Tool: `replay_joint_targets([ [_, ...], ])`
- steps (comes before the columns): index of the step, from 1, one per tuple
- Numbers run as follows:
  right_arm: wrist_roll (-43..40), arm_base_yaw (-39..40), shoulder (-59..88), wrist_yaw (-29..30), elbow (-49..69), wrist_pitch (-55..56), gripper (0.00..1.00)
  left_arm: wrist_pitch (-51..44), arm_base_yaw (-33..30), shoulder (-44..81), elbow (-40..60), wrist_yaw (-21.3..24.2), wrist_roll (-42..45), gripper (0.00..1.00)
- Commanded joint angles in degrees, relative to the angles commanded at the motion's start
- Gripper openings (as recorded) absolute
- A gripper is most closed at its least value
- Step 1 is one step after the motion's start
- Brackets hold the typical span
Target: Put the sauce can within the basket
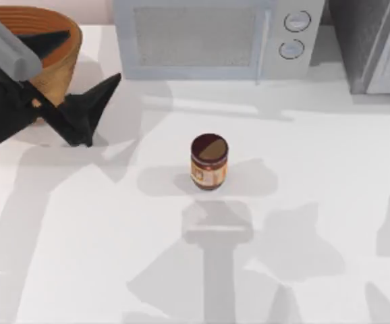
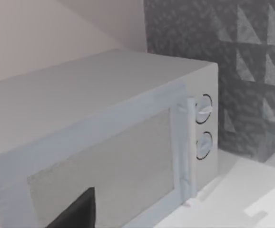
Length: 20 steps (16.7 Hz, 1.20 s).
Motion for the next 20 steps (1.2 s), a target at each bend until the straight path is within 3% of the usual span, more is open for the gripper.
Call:
replay_joint_targets([
  [8,0.00,0.00,0.00,0.00,0.00,0.00,1.00,24.50,-1.97,35.42,15.76,17.73,-3.83,1.00],
  [13,0.00,0.00,0.00,0.00,0.00,0.00,1.00,33.43,-5.00,52.39,20.99,27.35,-4.48,1.00],
  [16,0.00,0.00,0.00,0.00,0.00,0.00,1.00,35.75,-6.18,58.29,22.06,30.73,-4.53,1.00],
  [20,0.00,0.00,0.00,0.00,0.00,0.00,1.00,36.11,-6.38,59.23,22.20,31.34,-4.53,1.00],
])
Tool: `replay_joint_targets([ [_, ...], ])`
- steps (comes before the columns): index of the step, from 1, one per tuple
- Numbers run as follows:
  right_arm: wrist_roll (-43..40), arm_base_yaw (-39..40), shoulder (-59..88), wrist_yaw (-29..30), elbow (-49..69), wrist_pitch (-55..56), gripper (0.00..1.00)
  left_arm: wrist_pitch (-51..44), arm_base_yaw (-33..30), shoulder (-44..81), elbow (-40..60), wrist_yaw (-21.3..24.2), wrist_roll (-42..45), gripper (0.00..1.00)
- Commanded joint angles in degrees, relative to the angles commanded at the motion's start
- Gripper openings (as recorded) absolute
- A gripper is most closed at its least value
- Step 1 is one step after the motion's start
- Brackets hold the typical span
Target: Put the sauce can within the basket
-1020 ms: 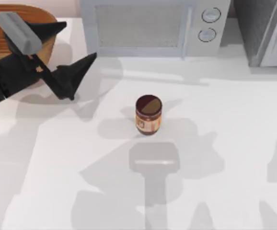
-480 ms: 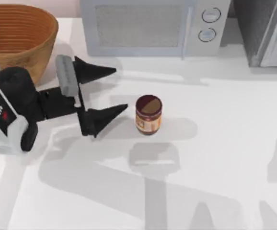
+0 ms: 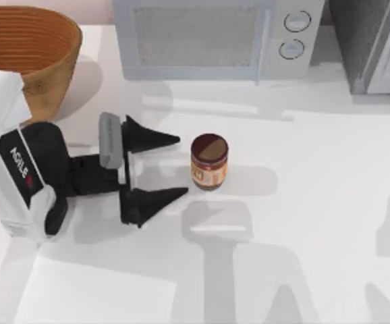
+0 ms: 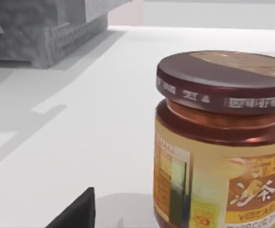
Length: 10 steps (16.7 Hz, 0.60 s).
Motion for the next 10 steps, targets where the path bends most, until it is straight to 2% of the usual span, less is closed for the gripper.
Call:
replay_joint_targets([
  [4,0.00,0.00,0.00,0.00,0.00,0.00,1.00,-0.44,-0.56,0.03,0.42,-0.72,-0.01,1.00],
  [10,0.00,0.00,0.00,0.00,0.00,0.00,1.00,-3.99,-8.14,1.63,6.17,-8.13,-0.51,1.00],
])
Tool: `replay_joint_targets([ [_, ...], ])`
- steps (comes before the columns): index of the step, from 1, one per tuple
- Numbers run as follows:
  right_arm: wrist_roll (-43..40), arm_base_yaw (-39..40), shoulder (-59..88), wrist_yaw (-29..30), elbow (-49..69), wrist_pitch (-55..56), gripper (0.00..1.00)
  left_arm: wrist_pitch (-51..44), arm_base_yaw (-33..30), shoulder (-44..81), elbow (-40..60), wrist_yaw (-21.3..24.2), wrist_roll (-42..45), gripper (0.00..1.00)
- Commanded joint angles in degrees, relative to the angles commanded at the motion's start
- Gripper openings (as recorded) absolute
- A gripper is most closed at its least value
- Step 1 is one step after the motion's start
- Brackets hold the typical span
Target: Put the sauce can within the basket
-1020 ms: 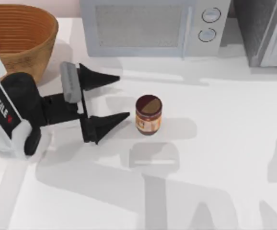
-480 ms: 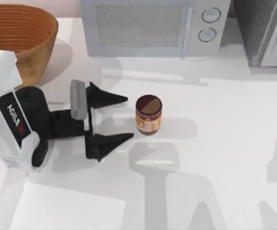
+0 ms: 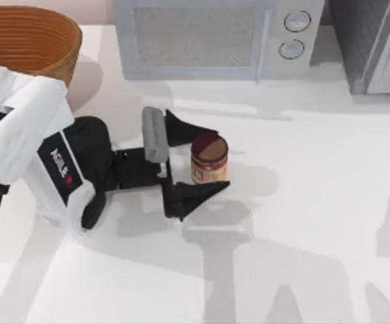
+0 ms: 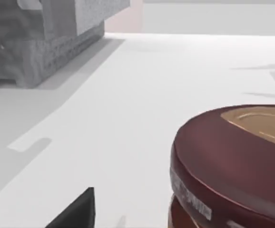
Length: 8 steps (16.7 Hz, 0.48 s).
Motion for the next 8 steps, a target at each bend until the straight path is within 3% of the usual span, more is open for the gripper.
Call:
replay_joint_targets([
  [6,0.00,0.00,0.00,0.00,0.00,0.00,1.00,-0.74,-1.55,0.34,1.18,-1.54,-0.09,1.00],
  [8,0.00,0.00,0.00,0.00,0.00,0.00,1.00,-0.74,-1.55,0.34,1.18,-1.54,-0.09,0.85],
])
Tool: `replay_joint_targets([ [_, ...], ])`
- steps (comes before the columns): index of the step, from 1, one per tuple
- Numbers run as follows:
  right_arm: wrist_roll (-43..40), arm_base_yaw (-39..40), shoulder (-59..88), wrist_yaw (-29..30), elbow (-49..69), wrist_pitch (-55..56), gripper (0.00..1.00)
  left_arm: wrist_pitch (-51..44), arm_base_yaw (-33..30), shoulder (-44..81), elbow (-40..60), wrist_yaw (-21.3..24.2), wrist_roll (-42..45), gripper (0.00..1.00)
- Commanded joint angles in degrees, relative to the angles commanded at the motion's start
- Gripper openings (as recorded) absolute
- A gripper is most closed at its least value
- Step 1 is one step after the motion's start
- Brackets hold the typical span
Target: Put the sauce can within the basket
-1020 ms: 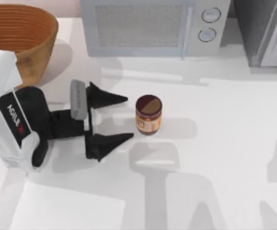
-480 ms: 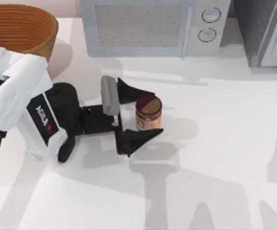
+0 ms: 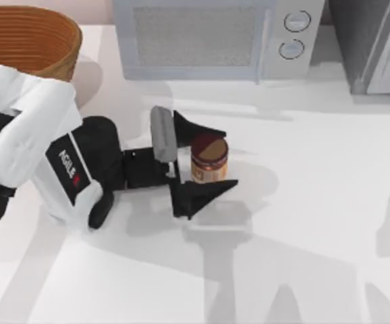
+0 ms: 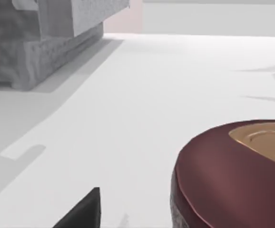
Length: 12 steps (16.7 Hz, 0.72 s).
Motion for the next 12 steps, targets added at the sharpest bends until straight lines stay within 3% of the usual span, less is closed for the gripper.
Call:
replay_joint_targets([
  [11,0.00,0.00,0.00,0.00,0.00,0.00,1.00,0.00,0.00,0.00,0.00,0.00,0.00,0.02],
  [12,0.00,0.00,0.00,0.00,0.00,0.00,1.00,0.00,0.00,0.00,0.00,0.00,0.00,0.00],
])
